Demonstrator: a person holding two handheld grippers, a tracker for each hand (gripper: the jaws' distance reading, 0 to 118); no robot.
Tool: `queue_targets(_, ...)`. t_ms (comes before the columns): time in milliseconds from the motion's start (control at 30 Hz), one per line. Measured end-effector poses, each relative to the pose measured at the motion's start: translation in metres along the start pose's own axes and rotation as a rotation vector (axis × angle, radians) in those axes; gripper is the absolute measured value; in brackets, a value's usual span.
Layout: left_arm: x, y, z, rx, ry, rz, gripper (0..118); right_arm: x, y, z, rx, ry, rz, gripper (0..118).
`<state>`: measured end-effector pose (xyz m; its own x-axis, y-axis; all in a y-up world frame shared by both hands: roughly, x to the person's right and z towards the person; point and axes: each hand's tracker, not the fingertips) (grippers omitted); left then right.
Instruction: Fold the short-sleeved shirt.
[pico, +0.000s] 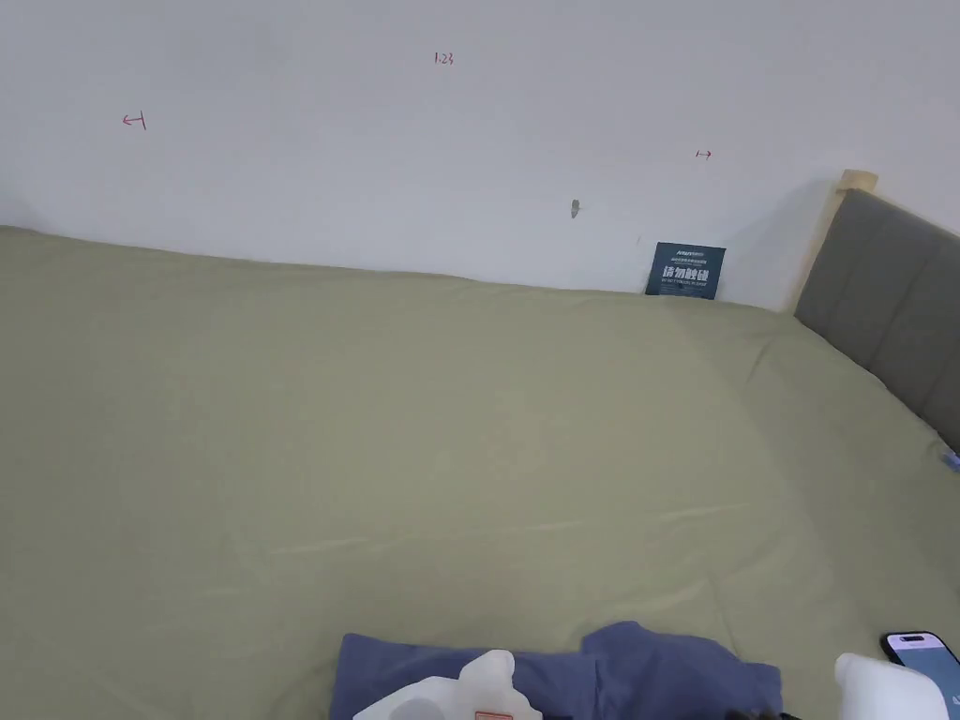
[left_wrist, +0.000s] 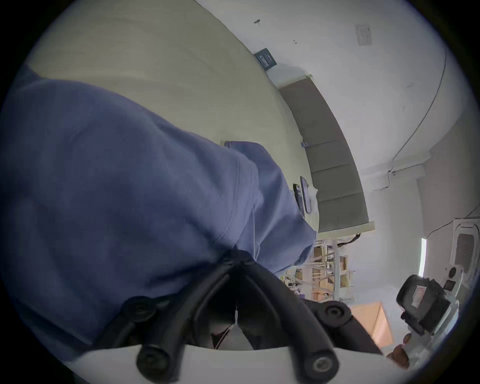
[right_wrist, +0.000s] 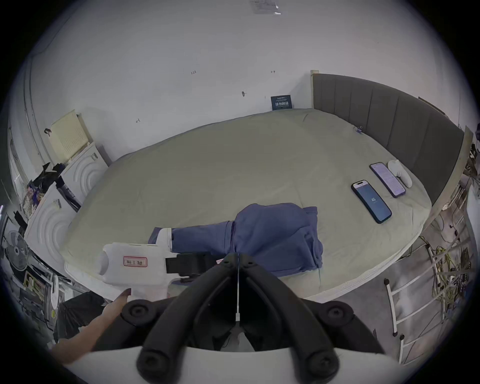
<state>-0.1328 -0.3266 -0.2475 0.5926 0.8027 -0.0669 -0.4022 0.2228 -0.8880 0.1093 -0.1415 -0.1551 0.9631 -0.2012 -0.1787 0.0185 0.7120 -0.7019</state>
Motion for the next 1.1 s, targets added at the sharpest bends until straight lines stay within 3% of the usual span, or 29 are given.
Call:
queue_targets(200,-0.031,0.029,0.106,0.128,-0.075,0.008,0,0.001,0.006,-0.006,-0.004,-0.002,0.007,3)
queue_targets(233,-0.045,0.035,0.127,0.13,-0.082,-0.001,8,0.0,0.008,-0.008,0.0,0.005,0.008,3)
queue_targets(333,-0.079,0.047,0.177,0.102,-0.058,0.018,80,-0.005,0.012,-0.013,0.001,0.026,0.014,3)
queue_targets(367,-0.091,0.046,0.186,0.104,-0.041,0.04,95,-0.007,0.013,-0.014,0.002,0.033,0.019,3)
queue_targets(400,-0.094,0.041,0.194,0.111,-0.01,0.063,96,-0.009,0.014,-0.016,0.001,0.038,0.024,3)
queue_targets(533,-0.13,0.041,0.19,0.141,-0.015,0.198,96,-0.014,0.013,-0.02,-0.007,0.052,0.026,3)
queue_targets(733,-0.12,0.035,0.134,0.15,-0.263,0.234,95,-0.017,0.007,-0.024,-0.033,0.059,0.028,3)
queue_targets(767,-0.116,0.035,0.126,0.134,-0.28,0.234,88,-0.017,0.006,-0.025,-0.041,0.059,0.027,3)
queue_targets(800,-0.104,0.03,0.128,0.123,-0.256,0.229,72,-0.017,0.005,-0.024,-0.047,0.06,0.027,3)
queue_targets(867,-0.096,0.026,0.124,0.046,-0.036,0.213,9,-0.019,0.003,-0.022,-0.051,0.052,0.029,3)
queue_targets(900,-0.098,0.02,0.129,0.076,-0.021,0.18,9,-0.019,0.001,-0.021,-0.05,0.051,0.032,3)
queue_targets(933,-0.123,0.035,0.126,0.103,-0.132,0.191,9,-0.019,0.001,-0.02,-0.051,0.051,0.036,3)
queue_targets(967,-0.123,0.035,0.131,0.135,-0.141,0.223,9,-0.02,0.0,-0.02,-0.053,0.05,0.04,3)
queue_targets(1100,-0.108,0.035,0.166,0.12,-0.022,0.153,9,-0.023,0.0,-0.02,-0.061,0.049,0.046,3)
